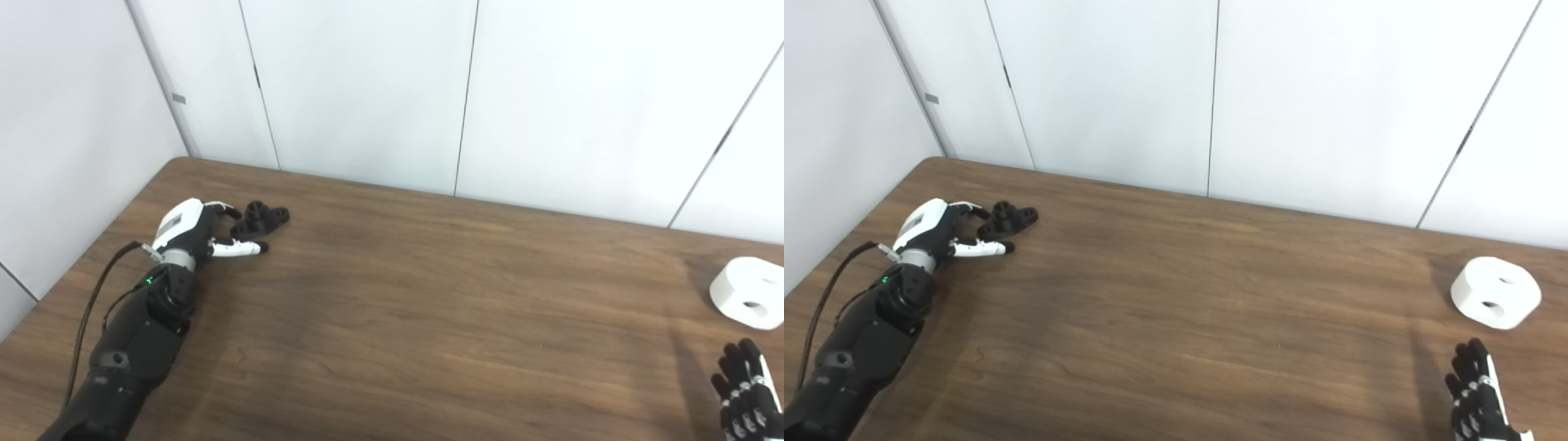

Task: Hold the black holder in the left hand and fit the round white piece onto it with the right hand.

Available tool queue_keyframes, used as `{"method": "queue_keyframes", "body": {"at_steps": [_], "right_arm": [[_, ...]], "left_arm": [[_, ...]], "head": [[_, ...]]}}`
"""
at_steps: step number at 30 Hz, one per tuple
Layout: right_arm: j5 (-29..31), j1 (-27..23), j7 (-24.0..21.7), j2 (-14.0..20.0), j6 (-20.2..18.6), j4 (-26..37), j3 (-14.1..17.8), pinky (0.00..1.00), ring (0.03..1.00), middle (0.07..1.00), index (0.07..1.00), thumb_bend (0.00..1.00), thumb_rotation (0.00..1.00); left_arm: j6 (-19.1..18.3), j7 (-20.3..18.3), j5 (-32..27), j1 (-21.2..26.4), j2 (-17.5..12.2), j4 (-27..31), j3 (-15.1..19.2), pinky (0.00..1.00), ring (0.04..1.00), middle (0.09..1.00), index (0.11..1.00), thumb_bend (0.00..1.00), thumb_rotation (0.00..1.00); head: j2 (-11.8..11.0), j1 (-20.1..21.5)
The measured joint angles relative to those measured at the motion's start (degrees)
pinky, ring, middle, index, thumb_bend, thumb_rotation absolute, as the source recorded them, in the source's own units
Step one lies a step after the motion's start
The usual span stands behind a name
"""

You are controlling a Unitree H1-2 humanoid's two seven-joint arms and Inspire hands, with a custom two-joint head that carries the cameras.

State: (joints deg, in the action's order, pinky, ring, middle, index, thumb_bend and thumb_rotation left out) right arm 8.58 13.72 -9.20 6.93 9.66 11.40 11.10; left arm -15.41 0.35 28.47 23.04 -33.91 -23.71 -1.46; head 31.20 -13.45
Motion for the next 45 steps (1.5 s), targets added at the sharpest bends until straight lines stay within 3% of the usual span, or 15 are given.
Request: {"method": "queue_keyframes", "body": {"at_steps": [14, 25, 35, 37, 45], "right_arm": [[0.0, 0.0, 0.01, -0.01, -0.04, 0.0, -0.05, 1.0, 1.0, 0.981, 0.989, 0.74, 1.0], [0.25, 0.0, 0.02, -0.02, -0.05, 0.0, -0.01, 1.0, 0.997, 0.978, 0.98, 0.71, 1.0], [0.23, 0.01, 0.02, -0.02, -0.06, 0.03, 0.0, 1.0, 1.0, 0.983, 0.988, 0.7, 1.0], [0.22, 0.01, 0.02, -0.02, -0.03, 0.02, 0.0, 1.0, 1.0, 0.988, 0.997, 0.69, 1.0], [-0.61, 0.01, 0.52, -0.09, 0.34, -0.02, -0.04, 1.0, 1.0, 0.969, 0.989, 0.6, 1.0]], "left_arm": [[1.36, 1.69, -0.21, 1.03, -0.04, -2.51, -0.18, 0.98, 0.955, 0.875, 0.69, 0.82, 0.3], [0.77, 1.96, -0.26, 1.48, 0.04, -2.79, -0.19, 0.9, 0.935, 0.856, 0.673, 0.8, 0.26], [0.51, 2.34, -1.54, 1.67, 0.41, -2.69, 0.91, 0.89, 0.935, 0.849, 0.613, 0.74, 0.17], [0.52, 2.37, -1.85, 1.67, 0.41, -2.66, 1.14, 0.88, 0.936, 0.848, 0.518, 0.57, 0.09], [1.58, 3.4, -2.28, 1.73, 0.34, -3.33, 1.22, 0.84, 0.899, 0.795, 0.486, 0.52, 0.05]], "head": [[-0.26, 0.62], [0.35, 0.7], [0.79, 1.31], [0.97, 2.63], [1.14, 2.64]]}}
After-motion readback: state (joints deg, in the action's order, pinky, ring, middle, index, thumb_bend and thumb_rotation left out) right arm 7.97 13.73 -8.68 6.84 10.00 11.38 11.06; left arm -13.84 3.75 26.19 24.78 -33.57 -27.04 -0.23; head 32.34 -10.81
